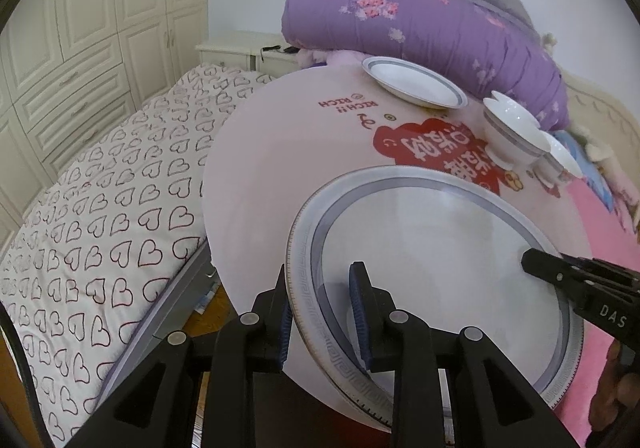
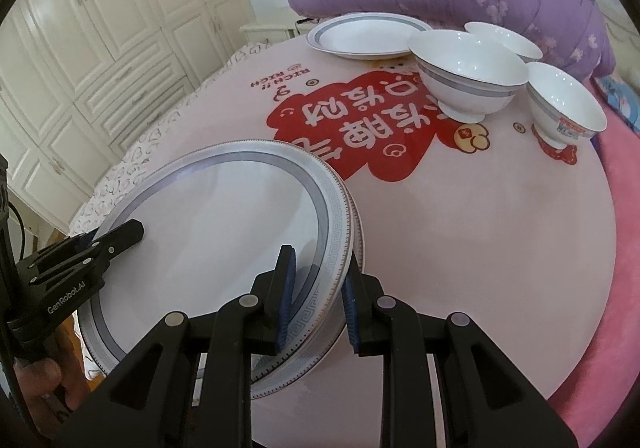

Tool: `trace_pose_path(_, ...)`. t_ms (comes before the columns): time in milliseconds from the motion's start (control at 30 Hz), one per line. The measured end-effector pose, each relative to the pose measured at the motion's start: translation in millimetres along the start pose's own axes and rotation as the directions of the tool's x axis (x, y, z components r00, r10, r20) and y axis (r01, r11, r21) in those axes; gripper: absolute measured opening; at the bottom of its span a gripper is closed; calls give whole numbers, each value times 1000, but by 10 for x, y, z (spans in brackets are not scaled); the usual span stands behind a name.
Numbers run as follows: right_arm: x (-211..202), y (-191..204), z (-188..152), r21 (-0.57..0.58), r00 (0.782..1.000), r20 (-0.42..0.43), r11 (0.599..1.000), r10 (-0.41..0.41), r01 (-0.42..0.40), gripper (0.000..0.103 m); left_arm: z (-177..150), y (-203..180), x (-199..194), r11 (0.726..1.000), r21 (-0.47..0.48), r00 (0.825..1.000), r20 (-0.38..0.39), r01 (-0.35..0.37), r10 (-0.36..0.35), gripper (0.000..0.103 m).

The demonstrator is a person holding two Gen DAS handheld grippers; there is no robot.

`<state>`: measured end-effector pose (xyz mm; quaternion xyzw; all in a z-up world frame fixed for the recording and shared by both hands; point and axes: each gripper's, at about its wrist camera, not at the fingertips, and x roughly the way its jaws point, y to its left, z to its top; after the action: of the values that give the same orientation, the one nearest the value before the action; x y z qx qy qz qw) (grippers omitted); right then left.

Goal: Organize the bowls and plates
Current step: 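Lower the plate onto the placed plate and open both grippers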

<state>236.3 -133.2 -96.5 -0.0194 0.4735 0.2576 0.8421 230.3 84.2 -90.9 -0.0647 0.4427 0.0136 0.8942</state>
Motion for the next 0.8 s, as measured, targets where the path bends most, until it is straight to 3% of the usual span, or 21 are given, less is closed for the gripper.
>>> trace_pose_path(633,9,92,-35,-43,998,-32,997,-62,61,27,-69,-3,164,998,60,999,-39,-17,20,31)
trace_pose_path(700,9,85,-32,-40,998,-33,997,-61,60,29,-71,-21,178,998,66,999,-45,-17,20,36)
trace_pose_path(733,5,81,-30,-38,997,-31,997,-68,67,35,-71,-28,192,998,67,998,-53,-13,17,39)
trace_pose_path(767,9,70,-28,-35,997,-33,997,-76,74,43,-72,-29,199,998,65,998,-57,-12,16,47)
trace_pose_path(800,1,59,-27,-29,997,-29,997,-72,71,43,-67,-27,199,998,63,998,-57,-13,17,57)
